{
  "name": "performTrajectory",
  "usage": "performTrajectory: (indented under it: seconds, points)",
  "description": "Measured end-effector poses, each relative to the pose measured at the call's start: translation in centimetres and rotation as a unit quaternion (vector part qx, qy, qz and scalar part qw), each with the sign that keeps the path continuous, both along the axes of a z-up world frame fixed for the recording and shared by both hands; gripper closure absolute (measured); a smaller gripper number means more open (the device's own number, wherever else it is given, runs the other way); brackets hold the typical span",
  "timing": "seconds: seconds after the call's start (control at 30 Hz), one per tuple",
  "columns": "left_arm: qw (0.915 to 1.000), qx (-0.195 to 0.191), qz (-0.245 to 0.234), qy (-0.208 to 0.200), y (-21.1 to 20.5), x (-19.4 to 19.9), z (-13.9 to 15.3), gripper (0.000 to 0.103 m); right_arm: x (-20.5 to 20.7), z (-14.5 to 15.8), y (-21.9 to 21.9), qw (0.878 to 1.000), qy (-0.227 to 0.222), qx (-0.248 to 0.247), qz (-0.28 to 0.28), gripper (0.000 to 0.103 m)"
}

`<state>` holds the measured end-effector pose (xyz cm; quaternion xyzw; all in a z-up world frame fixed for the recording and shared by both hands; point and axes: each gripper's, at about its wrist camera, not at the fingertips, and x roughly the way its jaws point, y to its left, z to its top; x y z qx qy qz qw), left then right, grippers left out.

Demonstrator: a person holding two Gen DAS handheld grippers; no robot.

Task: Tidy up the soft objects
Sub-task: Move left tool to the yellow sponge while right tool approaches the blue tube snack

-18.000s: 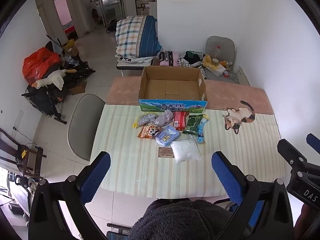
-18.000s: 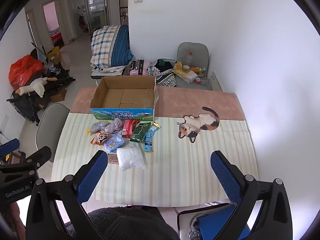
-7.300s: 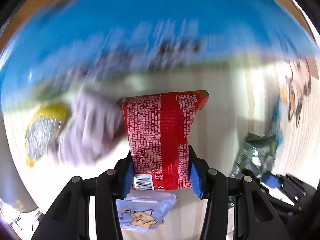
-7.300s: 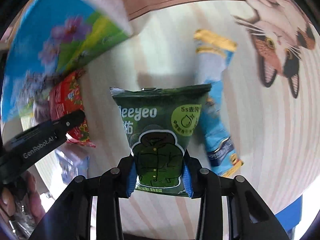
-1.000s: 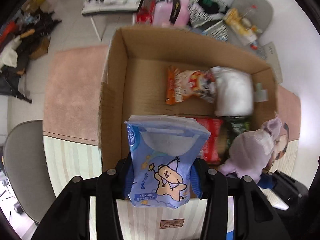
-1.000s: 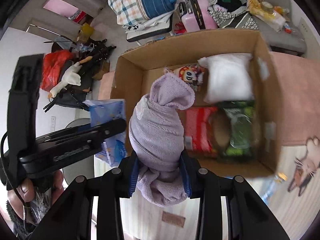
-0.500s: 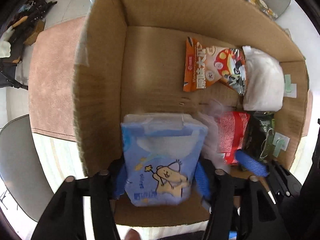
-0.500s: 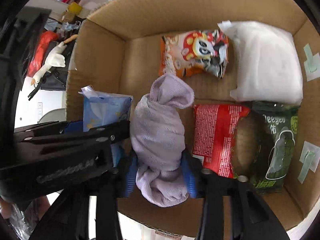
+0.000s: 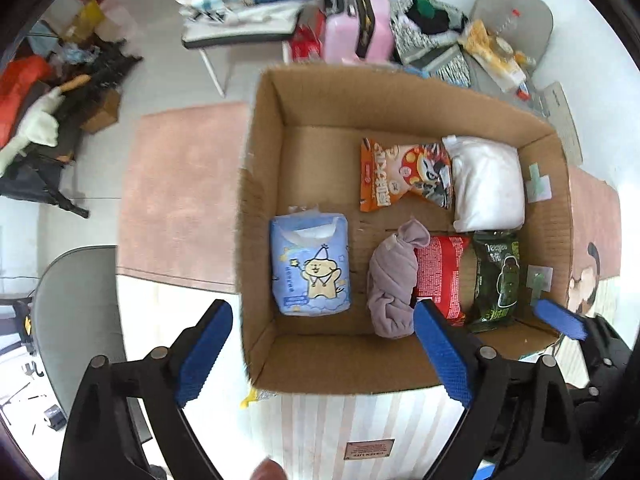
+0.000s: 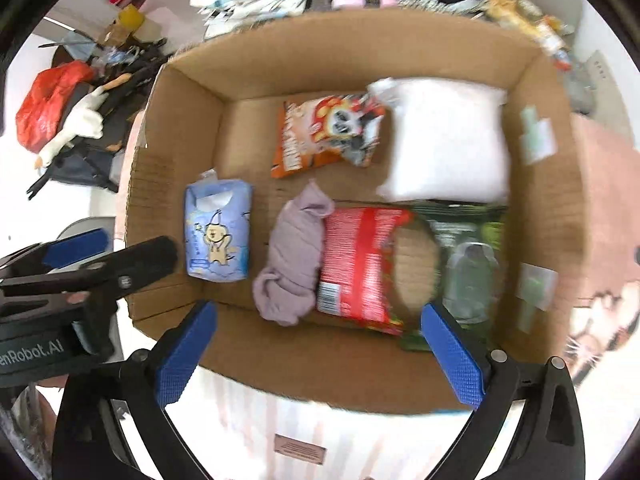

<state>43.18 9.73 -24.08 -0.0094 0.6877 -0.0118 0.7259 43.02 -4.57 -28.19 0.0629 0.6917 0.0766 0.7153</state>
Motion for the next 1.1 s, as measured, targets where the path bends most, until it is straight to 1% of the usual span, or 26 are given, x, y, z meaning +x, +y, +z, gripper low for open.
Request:
performTrajectory:
  seconds: [0.1, 0.27, 0.37, 0.43, 0.53, 0.6, 0.67, 0.73, 0.8, 0.83, 0.87, 0.93, 1.03, 1.07, 1.1]
  points:
    - [0.9995, 0.005, 0.006, -0.032, -0.2, -1.4, 1.8, 0.01, -1.7, 2.2, -1.5, 0.999, -0.041, -0.027, -0.013, 0.0]
    - [0.9964, 0.021, -0.004, -0.082, -0.7, -4.1, 5.1, 0.01, -4.1, 6.3, -2.9, 0.995, -0.082, -0.05, -0.024, 0.0]
    - [0.9933, 0.029, -0.009, -0.112, -1.0, -5.6, 6.9, 0.01, -6.0, 8.5, -3.8, 0.993, -0.103, -0.031, -0.04, 0.0]
    - [0.9911, 0.032, -0.007, -0.129, -1.0, -6.3, 7.9, 0.01, -6.8, 9.5, -3.9, 0.992, -0.116, -0.038, -0.041, 0.0]
    - [0.9894, 0.033, -0.005, -0.141, -0.8, -7.0, 8.9, 0.01, -7.9, 11.1, -4.0, 0.989, -0.135, -0.034, -0.049, 0.0]
    - [0.9869, 0.047, -0.004, -0.154, -0.6, -7.6, 9.4, 0.01, -8.6, 11.9, -4.2, 0.987, -0.145, -0.038, -0.053, 0.0]
    - [0.982, 0.074, -0.01, -0.173, -0.5, -8.5, 9.4, 0.01, -9.3, 12.5, -4.5, 0.986, -0.153, -0.035, -0.059, 0.0]
    - [0.9769, 0.111, -0.027, -0.18, -0.5, -9.5, 8.0, 0.01, -10.4, 12.4, -5.5, 0.985, -0.156, -0.024, -0.077, 0.0]
    - [0.9762, 0.132, -0.045, -0.166, -0.3, -10.1, 5.6, 0.01, -11.8, 11.5, -6.9, 0.982, -0.155, -0.008, -0.108, 0.0]
    - [0.9777, 0.141, -0.058, -0.145, 0.0, -10.4, 3.4, 0.01, -12.6, 10.6, -7.6, 0.98, -0.152, 0.0, -0.126, 0.0]
    - [0.979, 0.144, -0.065, -0.129, 0.2, -10.6, 1.7, 0.01, -13.1, 9.6, -8.1, 0.98, -0.145, 0.004, -0.139, 0.0]
    - [0.9802, 0.154, -0.089, -0.087, 0.5, -10.9, -2.6, 0.01, -14.1, 6.7, -9.1, 0.98, -0.113, 0.002, -0.163, 0.0]
    - [0.9755, 0.176, -0.127, -0.038, 0.4, -11.4, -7.8, 0.01, -15.1, 2.5, -10.0, 0.981, -0.063, -0.001, -0.184, 0.0]
    - [0.9726, 0.182, -0.143, -0.025, 0.2, -11.5, -9.7, 0.01, -15.4, 1.5, -10.2, 0.98, -0.054, -0.006, -0.19, 0.0]
    - [0.9698, 0.187, -0.156, -0.018, -0.1, -11.6, -10.9, 0.01, -15.8, 0.4, -10.7, 0.979, -0.045, -0.014, -0.199, 0.0]
